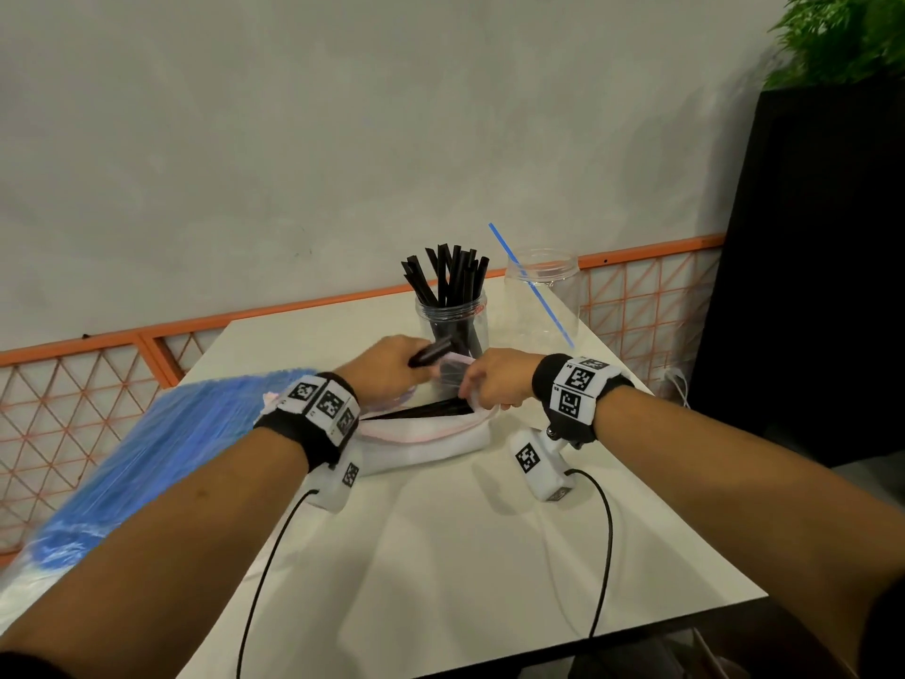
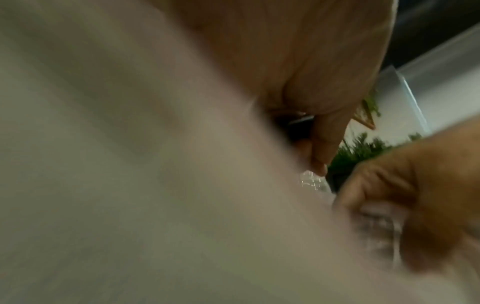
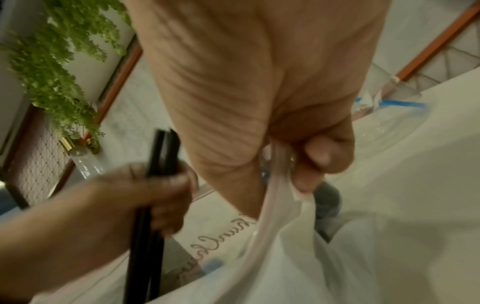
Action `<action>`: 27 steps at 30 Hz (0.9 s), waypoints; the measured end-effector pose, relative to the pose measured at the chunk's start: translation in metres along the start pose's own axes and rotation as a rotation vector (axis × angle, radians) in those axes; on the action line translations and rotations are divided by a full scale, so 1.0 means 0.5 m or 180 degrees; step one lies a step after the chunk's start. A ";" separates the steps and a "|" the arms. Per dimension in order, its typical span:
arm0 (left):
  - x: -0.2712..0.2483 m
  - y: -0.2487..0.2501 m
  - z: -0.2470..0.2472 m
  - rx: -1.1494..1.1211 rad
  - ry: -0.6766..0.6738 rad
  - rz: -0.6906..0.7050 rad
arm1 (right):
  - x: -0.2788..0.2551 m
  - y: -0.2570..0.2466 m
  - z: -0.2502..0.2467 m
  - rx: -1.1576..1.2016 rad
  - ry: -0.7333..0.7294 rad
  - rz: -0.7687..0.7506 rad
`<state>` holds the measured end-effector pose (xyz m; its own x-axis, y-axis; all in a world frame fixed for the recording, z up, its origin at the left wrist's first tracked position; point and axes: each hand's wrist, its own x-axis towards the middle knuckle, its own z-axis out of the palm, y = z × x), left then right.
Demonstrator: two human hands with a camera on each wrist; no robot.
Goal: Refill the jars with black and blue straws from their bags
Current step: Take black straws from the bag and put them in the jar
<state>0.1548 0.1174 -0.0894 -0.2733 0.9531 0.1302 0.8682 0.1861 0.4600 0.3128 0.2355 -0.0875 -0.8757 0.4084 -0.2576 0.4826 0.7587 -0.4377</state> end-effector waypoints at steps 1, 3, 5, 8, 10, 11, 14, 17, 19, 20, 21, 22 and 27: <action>0.002 0.006 -0.013 -0.0373 0.0109 -0.0086 | 0.001 -0.003 0.002 0.0065 -0.0004 -0.0034; 0.001 0.027 -0.038 -0.1262 0.0319 -0.0023 | 0.005 -0.011 0.009 0.0106 -0.0006 -0.0037; -0.002 0.053 -0.062 -0.1988 0.0506 0.0161 | 0.009 -0.019 0.019 0.0006 -0.0033 -0.0036; -0.012 0.100 -0.080 -0.2889 0.0613 0.0538 | 0.018 -0.026 0.034 -0.0152 -0.0196 -0.0012; -0.021 0.130 -0.083 -0.3373 0.0614 0.0693 | 0.023 -0.029 0.041 -0.0196 -0.0222 0.0033; -0.025 0.143 -0.080 -0.3544 0.0612 0.0733 | 0.024 -0.031 0.043 -0.0207 -0.0201 0.0040; -0.037 0.174 -0.064 -0.3862 0.0543 0.0780 | 0.026 -0.032 0.042 -0.0078 -0.0210 0.0059; -0.049 0.179 -0.032 -0.3818 0.0355 0.0797 | 0.027 -0.030 0.041 0.0132 -0.0257 0.0096; -0.058 0.168 -0.003 -0.3724 0.0215 0.0769 | 0.024 -0.029 0.041 0.0051 -0.0246 0.0058; -0.062 0.160 0.010 -0.3726 0.0147 0.0729 | 0.021 -0.028 0.041 -0.0035 -0.0224 0.0048; -0.065 0.151 0.023 -0.3721 0.0098 0.0687 | 0.018 -0.027 0.040 -0.0092 -0.0170 0.0048; -0.068 0.141 0.034 -0.3687 0.0071 0.0647 | 0.015 -0.027 0.039 -0.0120 -0.0113 0.0057; -0.077 0.114 0.072 -0.3522 -0.0090 0.0401 | 0.024 -0.029 0.034 -0.0318 -0.0121 0.0060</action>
<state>0.2295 0.1001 -0.0998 -0.1874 0.9579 0.2174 0.0374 -0.2142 0.9761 0.2954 0.2208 -0.0988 -0.8643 0.4050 -0.2983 0.4933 0.7986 -0.3448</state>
